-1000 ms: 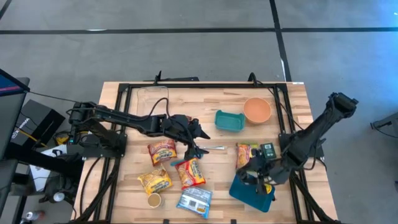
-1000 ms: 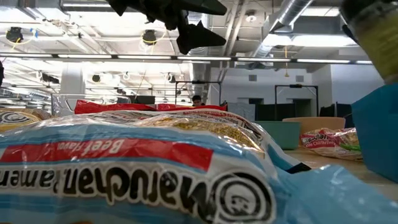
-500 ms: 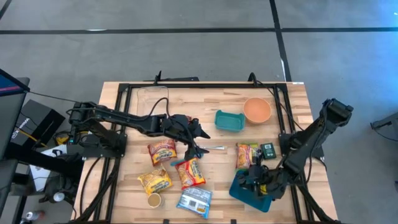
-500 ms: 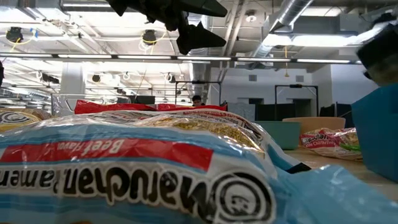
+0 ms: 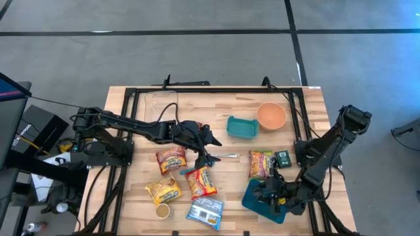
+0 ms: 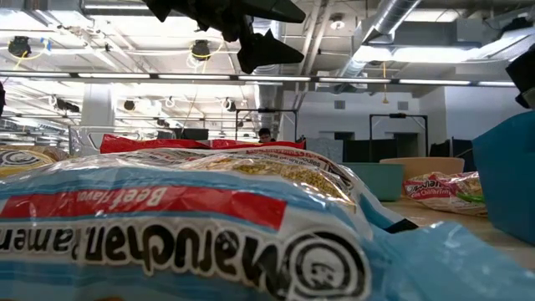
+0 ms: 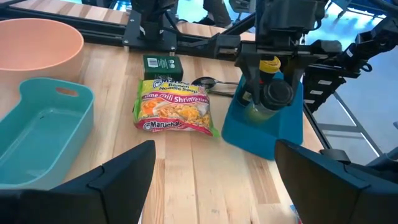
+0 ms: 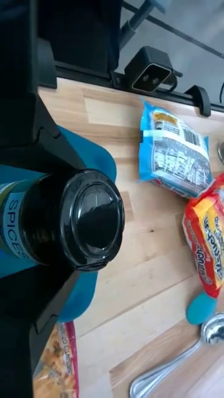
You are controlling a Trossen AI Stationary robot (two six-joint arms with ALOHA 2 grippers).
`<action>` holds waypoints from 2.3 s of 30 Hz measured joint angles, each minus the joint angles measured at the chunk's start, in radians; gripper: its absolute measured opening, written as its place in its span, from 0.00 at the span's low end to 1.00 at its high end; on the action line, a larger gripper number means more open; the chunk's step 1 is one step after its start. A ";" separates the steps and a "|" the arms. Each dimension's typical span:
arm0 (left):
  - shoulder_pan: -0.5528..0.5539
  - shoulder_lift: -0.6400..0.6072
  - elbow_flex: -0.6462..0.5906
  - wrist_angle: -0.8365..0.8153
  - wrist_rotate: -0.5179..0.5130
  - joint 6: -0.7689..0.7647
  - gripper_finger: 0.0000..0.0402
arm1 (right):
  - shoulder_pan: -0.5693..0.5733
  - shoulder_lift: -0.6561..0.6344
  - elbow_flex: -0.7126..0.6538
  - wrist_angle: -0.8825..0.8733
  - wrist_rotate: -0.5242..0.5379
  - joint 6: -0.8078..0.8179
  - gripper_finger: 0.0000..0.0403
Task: Pick & Place Food Item
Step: Put the black seasoning bottle into the blue bin
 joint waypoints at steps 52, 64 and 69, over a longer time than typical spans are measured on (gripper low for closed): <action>0.000 0.000 0.000 0.000 0.000 0.000 0.80 | 0.114 0.066 0.053 -0.056 0.154 0.161 0.51; 0.000 0.000 0.000 0.000 -0.008 0.000 0.80 | 0.068 0.073 0.054 -0.125 0.237 0.145 0.51; 0.000 0.000 0.000 0.000 -0.009 0.000 0.80 | 0.053 0.073 0.054 -0.140 0.235 0.145 0.51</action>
